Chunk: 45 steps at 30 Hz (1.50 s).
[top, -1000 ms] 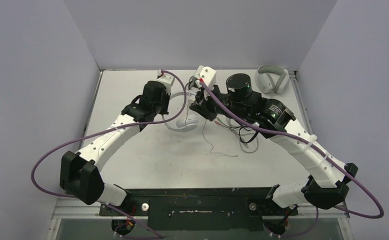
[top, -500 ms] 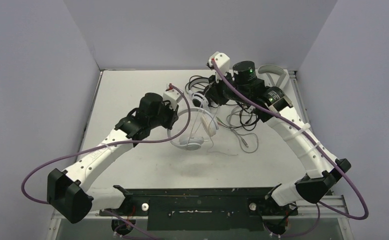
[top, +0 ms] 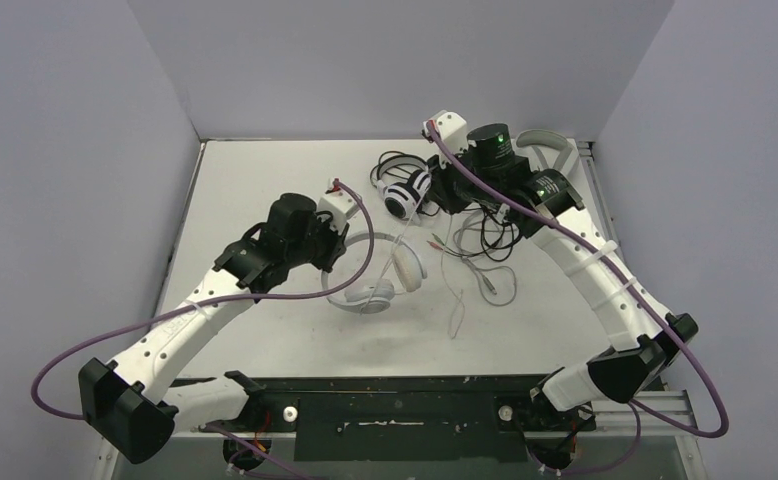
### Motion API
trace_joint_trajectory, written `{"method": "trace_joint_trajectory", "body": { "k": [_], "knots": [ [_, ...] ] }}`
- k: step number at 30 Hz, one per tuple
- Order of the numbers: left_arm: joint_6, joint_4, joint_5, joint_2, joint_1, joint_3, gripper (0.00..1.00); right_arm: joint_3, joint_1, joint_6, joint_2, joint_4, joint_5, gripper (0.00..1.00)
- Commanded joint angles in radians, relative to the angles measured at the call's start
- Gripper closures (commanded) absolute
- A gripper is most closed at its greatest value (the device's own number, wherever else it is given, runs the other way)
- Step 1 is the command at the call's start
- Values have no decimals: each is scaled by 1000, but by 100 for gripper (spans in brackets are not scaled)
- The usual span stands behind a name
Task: Wrap the headphones
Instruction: Wrap the headphones cable around the headphones.
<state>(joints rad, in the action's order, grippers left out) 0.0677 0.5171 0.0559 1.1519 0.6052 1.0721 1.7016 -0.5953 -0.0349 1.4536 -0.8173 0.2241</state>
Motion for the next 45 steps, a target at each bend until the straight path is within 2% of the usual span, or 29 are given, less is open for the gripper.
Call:
{"method": "trace_joint_trajectory", "body": {
  "k": [1,7,9,14,17,20,24,28,31,35,42,45],
  "knots": [
    [39,57,63,-43,2,15,100,4,22,-28,22,48,-98,100],
    [12,89,214,-57,2,34,100,-114,24,-12,0,147,-83,100],
    [-26,85,209,-54,2,41,100,-138,25,-15,-14,180,-32,100],
    [-241,128,-126,16,-8,119,100,-185,21,-27,-96,273,190,100],
    [-353,110,-182,77,-24,151,100,-192,-2,-36,-156,311,327,100],
    [-521,114,-277,156,-36,187,100,-133,-60,-33,-173,296,384,100],
    [-724,154,-388,260,-73,257,100,-54,-148,-47,-164,238,399,100],
    [-860,38,-371,265,-147,250,100,-49,-176,-41,-158,205,407,100],
    [-912,-35,-361,254,-222,260,100,-71,-179,-37,-163,172,379,100],
    [-910,-62,-366,257,-304,333,100,-160,-182,-24,-200,144,345,100],
    [-943,-74,-330,294,-358,434,100,-349,-228,66,-233,197,407,100],
    [-964,-95,-307,302,-367,457,100,-406,-277,84,-215,213,385,100]
  ]
}}
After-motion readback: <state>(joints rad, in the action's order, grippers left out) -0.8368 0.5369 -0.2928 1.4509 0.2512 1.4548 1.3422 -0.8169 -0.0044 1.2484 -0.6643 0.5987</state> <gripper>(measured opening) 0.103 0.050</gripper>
